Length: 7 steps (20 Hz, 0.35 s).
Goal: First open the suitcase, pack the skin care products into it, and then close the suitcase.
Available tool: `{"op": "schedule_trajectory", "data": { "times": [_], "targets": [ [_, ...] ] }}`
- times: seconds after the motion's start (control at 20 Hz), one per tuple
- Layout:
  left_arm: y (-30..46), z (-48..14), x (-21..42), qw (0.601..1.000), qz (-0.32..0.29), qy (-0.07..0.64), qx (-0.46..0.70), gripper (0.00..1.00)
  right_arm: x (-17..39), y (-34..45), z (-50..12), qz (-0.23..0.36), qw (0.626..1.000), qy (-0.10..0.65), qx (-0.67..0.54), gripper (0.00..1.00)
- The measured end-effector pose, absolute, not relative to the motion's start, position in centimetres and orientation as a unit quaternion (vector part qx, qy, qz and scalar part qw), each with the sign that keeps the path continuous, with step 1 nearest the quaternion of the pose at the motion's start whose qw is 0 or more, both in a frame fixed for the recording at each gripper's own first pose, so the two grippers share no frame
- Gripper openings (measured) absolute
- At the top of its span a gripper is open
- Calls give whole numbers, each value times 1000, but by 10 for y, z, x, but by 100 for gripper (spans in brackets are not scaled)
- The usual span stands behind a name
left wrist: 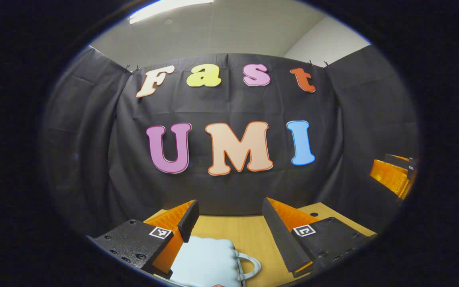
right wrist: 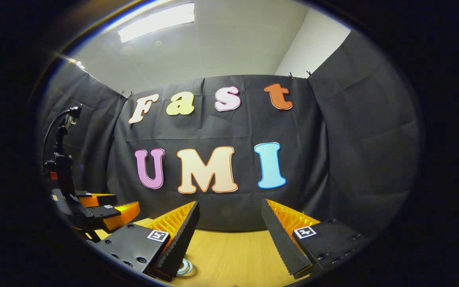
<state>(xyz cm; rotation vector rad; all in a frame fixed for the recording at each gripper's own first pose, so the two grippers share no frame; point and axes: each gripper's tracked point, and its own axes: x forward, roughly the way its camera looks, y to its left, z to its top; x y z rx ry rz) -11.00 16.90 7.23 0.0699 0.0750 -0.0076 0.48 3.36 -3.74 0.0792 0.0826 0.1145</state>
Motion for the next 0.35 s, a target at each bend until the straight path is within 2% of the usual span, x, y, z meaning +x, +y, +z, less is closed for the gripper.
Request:
{"op": "schedule_trajectory", "data": {
  "times": [0.05, 0.1, 0.15, 0.35],
  "targets": [
    [172, 76, -111, 999, -6, 31, 35, 94, 5, 41, -35, 61, 997, 38, 39, 97],
    [173, 82, -111, 999, -8, 23, 35, 99, 5, 48, -33, 63, 997, 35, 37, 94],
    [175, 84, -112, 999, -10, 21, 35, 95, 5, 52, -32, 64, 997, 33, 33, 98],
    [177, 85, -114, 999, -23, 20, 41, 94, 4, 69, -31, 68, 997, 35, 31, 98]
  ]
}}
